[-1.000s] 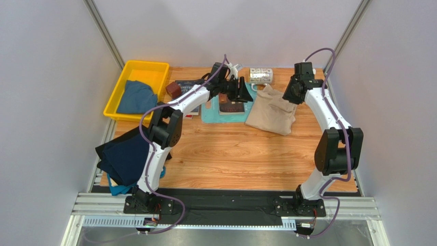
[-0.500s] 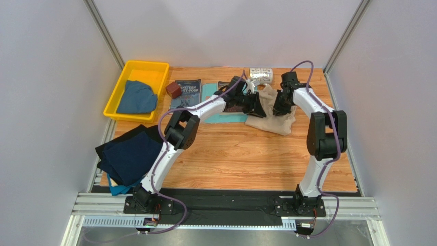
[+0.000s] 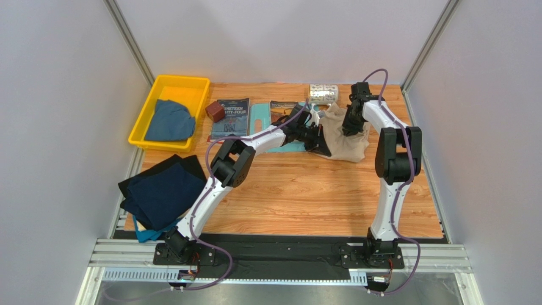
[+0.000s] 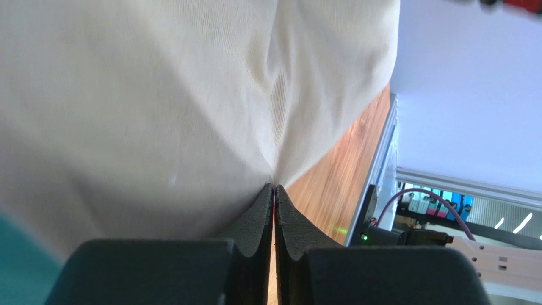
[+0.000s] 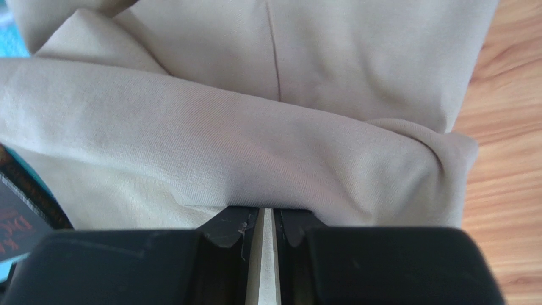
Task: Fold and stack the t-shirts
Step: Fold the tshirt
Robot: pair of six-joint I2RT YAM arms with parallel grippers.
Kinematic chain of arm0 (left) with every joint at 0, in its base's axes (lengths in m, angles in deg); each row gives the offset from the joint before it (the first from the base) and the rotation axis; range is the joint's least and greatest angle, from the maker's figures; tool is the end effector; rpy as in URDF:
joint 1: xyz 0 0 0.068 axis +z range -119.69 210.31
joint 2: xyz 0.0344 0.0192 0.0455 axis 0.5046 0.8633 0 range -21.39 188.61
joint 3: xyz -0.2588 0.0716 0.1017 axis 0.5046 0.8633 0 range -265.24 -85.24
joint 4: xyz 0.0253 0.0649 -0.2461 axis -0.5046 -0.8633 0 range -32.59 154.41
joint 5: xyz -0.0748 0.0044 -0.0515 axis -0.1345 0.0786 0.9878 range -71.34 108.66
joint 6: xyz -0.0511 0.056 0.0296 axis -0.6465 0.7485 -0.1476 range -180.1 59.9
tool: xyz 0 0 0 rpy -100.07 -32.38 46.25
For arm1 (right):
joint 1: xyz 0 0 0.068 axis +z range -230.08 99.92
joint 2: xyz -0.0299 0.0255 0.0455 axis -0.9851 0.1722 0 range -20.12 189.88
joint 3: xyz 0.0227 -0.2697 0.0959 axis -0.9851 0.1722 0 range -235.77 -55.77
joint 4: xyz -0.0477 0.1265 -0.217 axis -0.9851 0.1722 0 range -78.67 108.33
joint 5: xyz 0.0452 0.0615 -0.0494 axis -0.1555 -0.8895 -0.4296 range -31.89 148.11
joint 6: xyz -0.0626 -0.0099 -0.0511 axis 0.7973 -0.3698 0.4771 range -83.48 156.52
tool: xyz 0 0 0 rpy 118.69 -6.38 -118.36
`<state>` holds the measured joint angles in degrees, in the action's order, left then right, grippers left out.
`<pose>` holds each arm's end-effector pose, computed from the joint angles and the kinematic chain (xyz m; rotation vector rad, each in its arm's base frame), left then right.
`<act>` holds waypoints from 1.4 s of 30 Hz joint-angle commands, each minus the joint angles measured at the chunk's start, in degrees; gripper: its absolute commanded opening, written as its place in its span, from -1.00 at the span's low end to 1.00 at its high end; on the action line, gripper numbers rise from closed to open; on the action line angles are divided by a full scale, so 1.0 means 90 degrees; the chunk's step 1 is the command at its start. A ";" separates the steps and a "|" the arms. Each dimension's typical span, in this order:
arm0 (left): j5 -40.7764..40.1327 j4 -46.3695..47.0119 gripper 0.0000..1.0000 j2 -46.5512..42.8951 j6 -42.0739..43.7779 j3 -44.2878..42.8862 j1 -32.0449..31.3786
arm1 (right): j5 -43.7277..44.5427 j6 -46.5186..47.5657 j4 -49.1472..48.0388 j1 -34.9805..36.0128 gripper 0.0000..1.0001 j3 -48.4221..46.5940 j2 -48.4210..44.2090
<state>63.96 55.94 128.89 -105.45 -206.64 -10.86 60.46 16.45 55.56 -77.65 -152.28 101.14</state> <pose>0.4176 -0.4318 0.1138 0.4249 2.5186 -1.6083 0.4582 0.0164 0.1714 0.4358 2.7391 0.0446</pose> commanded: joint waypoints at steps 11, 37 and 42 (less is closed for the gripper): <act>-0.0014 -0.0094 -0.88 0.0011 0.0048 -0.0046 0.0043 | -0.0173 0.0112 -0.0012 -0.0427 -0.73 -0.1230 0.0737; 0.0327 -0.0562 -0.25 -0.2400 0.0546 0.1634 0.0931 | -0.0720 -0.0220 0.0749 0.0822 -0.71 0.2177 -0.1567; 0.0553 -0.0495 -0.25 -0.3044 0.0556 0.2451 0.0863 | -0.0837 -0.0892 0.0847 0.1310 -0.71 0.2948 -0.2553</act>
<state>65.86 51.46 107.77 -101.91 -189.79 -2.23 54.60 13.76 59.82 -68.20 -129.11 85.22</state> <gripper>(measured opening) 0.375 0.145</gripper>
